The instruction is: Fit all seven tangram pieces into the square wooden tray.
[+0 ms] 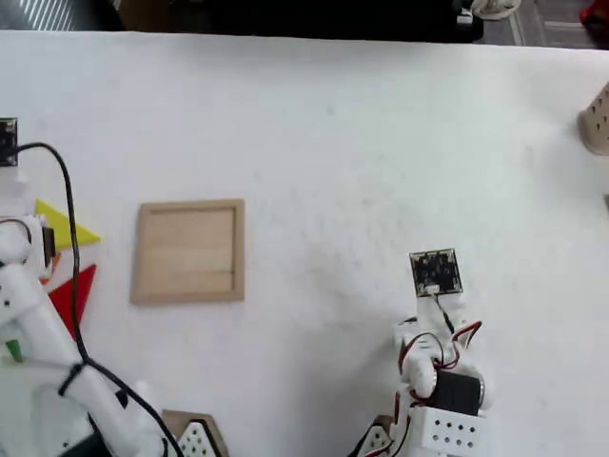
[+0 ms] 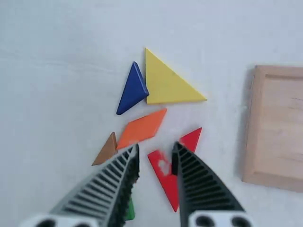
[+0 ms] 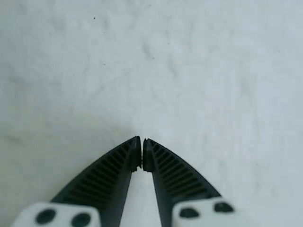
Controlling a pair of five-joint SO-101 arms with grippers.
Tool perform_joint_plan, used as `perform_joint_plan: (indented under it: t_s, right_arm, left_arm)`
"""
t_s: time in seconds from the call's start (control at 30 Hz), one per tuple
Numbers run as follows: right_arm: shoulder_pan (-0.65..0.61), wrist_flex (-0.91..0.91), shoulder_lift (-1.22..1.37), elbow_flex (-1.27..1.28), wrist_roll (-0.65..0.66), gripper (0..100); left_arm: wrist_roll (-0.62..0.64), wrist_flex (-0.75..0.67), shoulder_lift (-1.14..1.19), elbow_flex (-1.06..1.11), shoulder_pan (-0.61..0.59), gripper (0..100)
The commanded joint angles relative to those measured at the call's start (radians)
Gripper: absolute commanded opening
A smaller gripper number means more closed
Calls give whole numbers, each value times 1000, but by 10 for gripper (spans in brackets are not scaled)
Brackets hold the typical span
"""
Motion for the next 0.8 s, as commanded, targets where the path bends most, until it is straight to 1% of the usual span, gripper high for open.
perform_joint_plan:
  t_s: [0.0, 0.07, 0.17, 0.23, 0.3, 0.4, 0.57, 0.77]
  right_arm:
    - [8, 5, -13, 6, 15, 17]
    - [8, 5, -13, 6, 15, 17]
    - [8, 5, -13, 6, 15, 17]
    - [8, 5, -13, 6, 15, 17]
    - [8, 5, -13, 6, 15, 17]
    - [8, 5, -13, 6, 15, 17]
    - [8, 5, -13, 6, 15, 17]
    - [7, 5, -13, 6, 15, 17]
  left_arm:
    - [-98, -68, 124, -84, -36, 205]
    - [-132, -126, 171, -97, -62, 227]
    - [-172, -252, 237, -92, -85, 221]
    - [-181, -301, 292, -92, -90, 217]
    - [-184, -315, 348, -103, -94, 218]
    - [-222, -315, 438, -133, -93, 218]
    - [-221, -315, 615, -253, -94, 218]
    - [-227, -308, 792, -382, -124, 218]
